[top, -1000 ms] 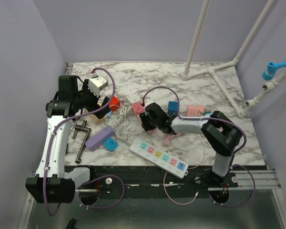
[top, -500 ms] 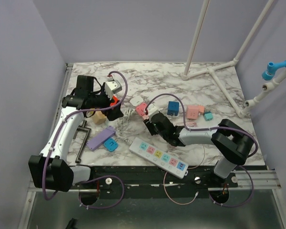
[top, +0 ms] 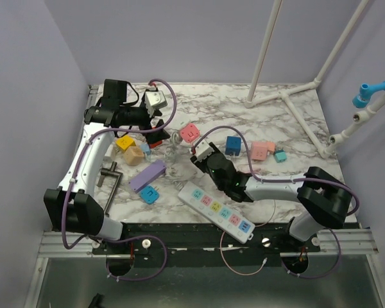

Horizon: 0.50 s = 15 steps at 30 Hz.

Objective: Pull the plug off the socket
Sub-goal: Remove the plug from the socket.

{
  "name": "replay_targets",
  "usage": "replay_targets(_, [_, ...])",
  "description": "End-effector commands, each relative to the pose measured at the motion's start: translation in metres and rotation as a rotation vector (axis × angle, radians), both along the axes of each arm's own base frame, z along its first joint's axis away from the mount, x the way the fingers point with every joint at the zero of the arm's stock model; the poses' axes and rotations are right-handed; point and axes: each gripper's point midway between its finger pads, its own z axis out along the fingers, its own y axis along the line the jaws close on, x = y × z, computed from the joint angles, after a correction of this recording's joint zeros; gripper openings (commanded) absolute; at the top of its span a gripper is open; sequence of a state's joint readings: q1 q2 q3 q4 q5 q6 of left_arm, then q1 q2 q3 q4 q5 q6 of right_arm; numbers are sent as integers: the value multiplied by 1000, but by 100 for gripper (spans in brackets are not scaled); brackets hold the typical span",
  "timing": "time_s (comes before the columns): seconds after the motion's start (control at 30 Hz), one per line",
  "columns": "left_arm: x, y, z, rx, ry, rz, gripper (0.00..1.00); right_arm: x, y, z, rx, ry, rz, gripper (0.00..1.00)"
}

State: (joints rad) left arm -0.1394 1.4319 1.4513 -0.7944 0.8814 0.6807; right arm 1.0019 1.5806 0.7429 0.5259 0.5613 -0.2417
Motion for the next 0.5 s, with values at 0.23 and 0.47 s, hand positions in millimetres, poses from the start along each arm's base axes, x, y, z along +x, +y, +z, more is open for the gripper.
replay_targets(0.23, [2, -1, 5, -239, 250, -136, 98, -22, 14, 95, 41, -399, -32, 1])
replay_targets(0.47, [-13, 0, 2, -289, 341, -238, 99, -35, 19, 88, -29, -459, -26, 1])
